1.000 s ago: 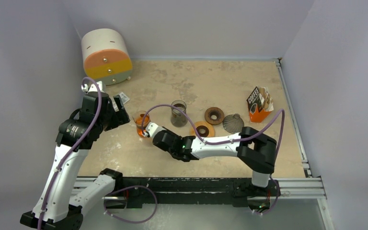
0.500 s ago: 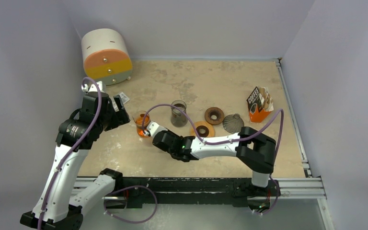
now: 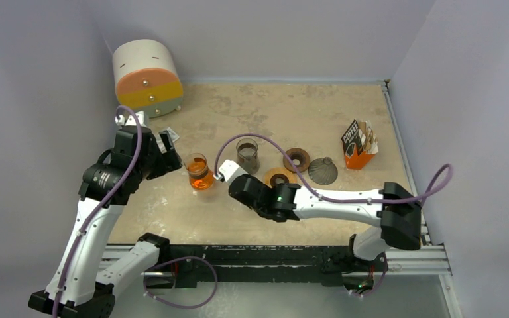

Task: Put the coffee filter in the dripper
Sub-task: Pick up the coffee dripper from the center of the board, then place the coffee dripper at the center of the board.

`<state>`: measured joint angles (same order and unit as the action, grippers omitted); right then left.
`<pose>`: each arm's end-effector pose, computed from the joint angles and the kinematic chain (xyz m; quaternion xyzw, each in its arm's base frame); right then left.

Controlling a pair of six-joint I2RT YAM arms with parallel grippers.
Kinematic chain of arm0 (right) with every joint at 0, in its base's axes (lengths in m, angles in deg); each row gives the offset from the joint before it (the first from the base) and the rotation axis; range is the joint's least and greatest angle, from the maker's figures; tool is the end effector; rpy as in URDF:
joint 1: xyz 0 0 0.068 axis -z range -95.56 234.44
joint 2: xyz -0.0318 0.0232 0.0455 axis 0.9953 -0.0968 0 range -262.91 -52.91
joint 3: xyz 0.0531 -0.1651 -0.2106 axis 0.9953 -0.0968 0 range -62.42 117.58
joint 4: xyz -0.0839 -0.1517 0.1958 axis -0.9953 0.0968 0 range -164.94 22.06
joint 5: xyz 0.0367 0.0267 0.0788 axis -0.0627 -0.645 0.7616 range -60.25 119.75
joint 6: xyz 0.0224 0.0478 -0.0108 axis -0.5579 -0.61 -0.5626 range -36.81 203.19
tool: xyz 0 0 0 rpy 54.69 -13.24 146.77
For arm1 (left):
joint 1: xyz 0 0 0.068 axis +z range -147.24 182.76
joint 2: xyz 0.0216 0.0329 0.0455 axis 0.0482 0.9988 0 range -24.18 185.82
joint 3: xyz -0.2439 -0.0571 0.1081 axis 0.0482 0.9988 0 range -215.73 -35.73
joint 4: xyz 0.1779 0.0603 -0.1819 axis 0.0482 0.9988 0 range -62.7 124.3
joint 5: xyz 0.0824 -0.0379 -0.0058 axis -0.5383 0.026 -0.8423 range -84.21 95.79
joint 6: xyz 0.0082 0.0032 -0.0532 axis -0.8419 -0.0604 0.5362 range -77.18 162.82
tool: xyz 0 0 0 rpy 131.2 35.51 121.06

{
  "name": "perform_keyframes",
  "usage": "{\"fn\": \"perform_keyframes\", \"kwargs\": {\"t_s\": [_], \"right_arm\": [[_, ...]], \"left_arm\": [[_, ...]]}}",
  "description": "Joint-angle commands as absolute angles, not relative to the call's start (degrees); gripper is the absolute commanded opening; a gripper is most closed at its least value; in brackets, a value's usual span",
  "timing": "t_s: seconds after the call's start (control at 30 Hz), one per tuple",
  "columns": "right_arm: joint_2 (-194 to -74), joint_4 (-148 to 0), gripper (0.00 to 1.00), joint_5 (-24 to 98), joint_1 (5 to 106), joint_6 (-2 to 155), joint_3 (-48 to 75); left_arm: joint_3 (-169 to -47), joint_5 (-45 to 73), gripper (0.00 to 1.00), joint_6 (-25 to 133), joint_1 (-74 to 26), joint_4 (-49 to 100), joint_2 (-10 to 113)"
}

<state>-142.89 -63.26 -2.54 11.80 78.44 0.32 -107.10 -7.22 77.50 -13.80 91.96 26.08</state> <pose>0.1215 0.3248 0.2534 -0.3845 0.7859 0.0631 0.4801 0.1335 -0.0313 0.3858 -0.1879 0.8946 -0.0755 0.3983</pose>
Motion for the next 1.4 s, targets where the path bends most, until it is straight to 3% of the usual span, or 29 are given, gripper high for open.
{"fn": "perform_keyframes", "kwargs": {"t_s": [0.0, 0.3, 0.7, 1.37], "right_arm": [[-135.94, -53.26, 0.0, 0.45, 11.85, 75.13, -0.13], [-127.36, -31.34, 0.0, 6.47, 15.45, 65.05, 3.87], [-119.13, -16.79, 0.0, 18.97, 34.19, 54.93, 1.65], [-115.9, -30.51, 0.0, 35.71, 61.71, 49.46, -14.91]], "left_arm": [[-106.68, -5.08, 0.8, 76.4, -13.5, 89.52, 26.79], [-105.48, -2.38, 0.79, 75.84, -13.45, 87.26, 28.4], [-104.99, 0.5, 0.79, 74.42, -13.5, 85.42, 30.82], [-104.64, 3.46, 0.79, 72.44, -13.5, 84.01, 32.53]]}}
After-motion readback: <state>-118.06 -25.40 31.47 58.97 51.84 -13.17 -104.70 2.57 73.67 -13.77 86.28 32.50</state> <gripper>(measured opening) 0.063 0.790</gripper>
